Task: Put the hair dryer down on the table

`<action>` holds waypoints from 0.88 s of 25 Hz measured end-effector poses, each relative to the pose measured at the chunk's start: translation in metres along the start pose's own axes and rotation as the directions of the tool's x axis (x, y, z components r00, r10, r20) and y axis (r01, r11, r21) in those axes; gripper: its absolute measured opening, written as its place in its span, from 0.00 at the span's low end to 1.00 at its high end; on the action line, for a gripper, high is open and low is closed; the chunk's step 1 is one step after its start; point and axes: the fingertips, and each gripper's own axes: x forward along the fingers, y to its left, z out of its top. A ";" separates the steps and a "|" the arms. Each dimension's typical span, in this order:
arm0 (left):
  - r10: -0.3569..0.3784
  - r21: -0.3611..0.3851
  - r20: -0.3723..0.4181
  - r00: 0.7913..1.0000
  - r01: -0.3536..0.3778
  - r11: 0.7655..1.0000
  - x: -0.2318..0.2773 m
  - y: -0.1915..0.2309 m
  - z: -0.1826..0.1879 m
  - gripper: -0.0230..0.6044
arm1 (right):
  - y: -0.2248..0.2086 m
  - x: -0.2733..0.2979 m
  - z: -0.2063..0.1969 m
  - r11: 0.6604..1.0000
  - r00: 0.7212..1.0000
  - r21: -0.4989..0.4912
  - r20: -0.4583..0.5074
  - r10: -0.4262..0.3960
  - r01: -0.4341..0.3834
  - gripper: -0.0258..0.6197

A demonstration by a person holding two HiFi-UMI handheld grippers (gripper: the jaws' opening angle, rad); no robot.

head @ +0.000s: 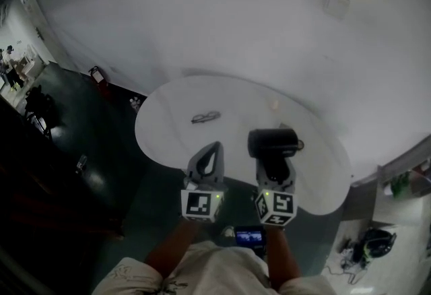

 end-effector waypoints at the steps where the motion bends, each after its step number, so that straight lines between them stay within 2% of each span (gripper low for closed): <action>1: 0.002 0.003 -0.003 1.000 -0.002 1.000 0.005 0.001 0.000 0.03 | -0.002 0.004 0.000 1.000 1.000 0.006 -0.002 0.002 -0.002 0.40; 6: 0.012 -0.007 -0.006 1.000 -0.012 1.000 0.023 0.008 -0.006 0.03 | -0.008 0.021 -0.006 1.000 1.000 -0.003 -0.014 0.001 -0.001 0.40; 13: -0.021 -0.008 0.017 1.000 0.021 1.000 0.058 0.028 -0.015 0.03 | -0.006 0.062 -0.017 1.000 0.999 -0.010 -0.039 -0.029 0.028 0.40; 17: -0.042 0.002 0.020 0.999 0.042 0.999 0.088 0.048 -0.021 0.03 | -0.005 0.096 -0.023 0.999 0.998 -0.029 -0.053 -0.047 0.045 0.40; 22: -0.047 -0.016 0.019 0.999 0.047 0.999 0.119 0.074 -0.029 0.03 | -0.003 0.131 -0.033 0.998 0.993 -0.003 -0.099 -0.065 0.065 0.40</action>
